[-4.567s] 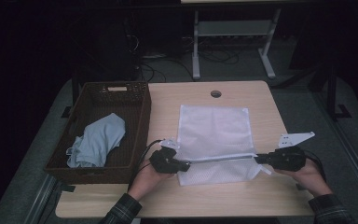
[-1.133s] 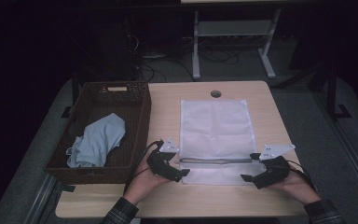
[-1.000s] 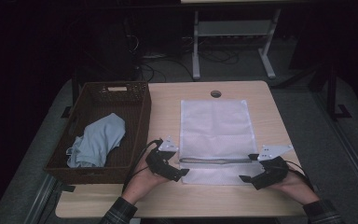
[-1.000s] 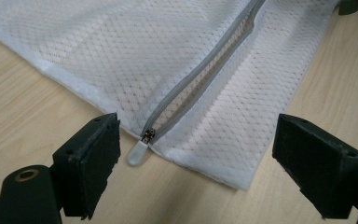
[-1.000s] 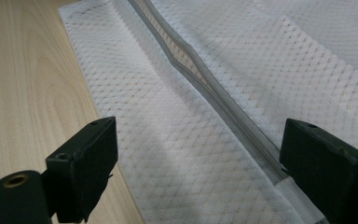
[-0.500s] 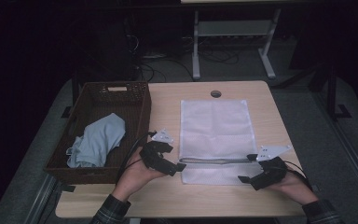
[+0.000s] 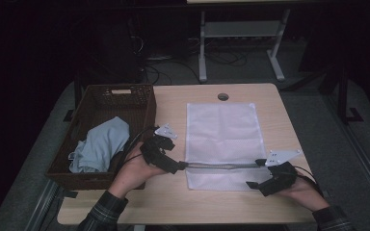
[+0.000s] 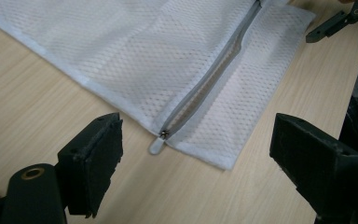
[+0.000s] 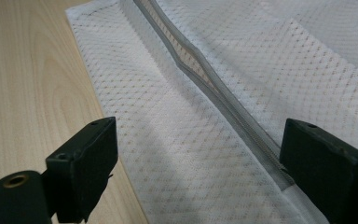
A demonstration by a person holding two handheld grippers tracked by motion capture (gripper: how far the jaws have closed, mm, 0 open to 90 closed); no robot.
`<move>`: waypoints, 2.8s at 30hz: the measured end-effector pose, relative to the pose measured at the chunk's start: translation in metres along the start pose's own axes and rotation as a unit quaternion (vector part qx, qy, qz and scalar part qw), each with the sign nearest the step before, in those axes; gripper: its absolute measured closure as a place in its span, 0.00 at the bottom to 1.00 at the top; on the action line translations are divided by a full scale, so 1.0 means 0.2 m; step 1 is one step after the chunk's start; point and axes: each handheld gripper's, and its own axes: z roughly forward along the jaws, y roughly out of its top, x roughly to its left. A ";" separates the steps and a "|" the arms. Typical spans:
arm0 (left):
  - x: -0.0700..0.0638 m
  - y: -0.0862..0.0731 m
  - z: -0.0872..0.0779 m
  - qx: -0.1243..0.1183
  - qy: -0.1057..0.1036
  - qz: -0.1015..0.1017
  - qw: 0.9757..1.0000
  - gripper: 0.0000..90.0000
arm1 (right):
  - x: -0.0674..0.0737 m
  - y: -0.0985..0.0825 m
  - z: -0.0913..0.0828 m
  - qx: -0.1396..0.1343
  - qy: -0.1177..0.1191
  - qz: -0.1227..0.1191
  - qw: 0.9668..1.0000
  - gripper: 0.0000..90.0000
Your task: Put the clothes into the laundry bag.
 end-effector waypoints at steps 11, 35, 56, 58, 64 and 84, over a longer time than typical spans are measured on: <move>0.14 0.02 -0.13 0.020 0.018 -0.007 1.000 0.19 | -0.01 0.00 0.01 0.003 0.002 0.000 1.000 0.12; 0.45 -0.11 -0.40 0.040 0.110 -0.056 0.991 0.19 | -0.01 -0.01 0.01 0.007 0.003 0.003 1.000 0.12; 0.80 -0.38 -0.47 0.062 0.187 -0.114 0.974 0.17 | -0.01 -0.01 0.01 0.005 0.007 0.004 1.000 0.12; 0.84 -0.41 -0.47 0.065 0.190 -0.116 0.973 0.16 | -0.02 -0.01 0.01 0.005 0.007 0.004 1.000 0.12; 0.91 -0.50 -0.43 0.075 0.191 -0.129 0.970 0.15 | -0.02 -0.01 0.01 0.006 0.008 0.006 1.000 0.12; 1.04 -0.64 -0.24 0.155 0.208 -0.158 0.953 0.14 | -0.02 -0.01 0.01 0.007 0.014 0.005 1.000 0.12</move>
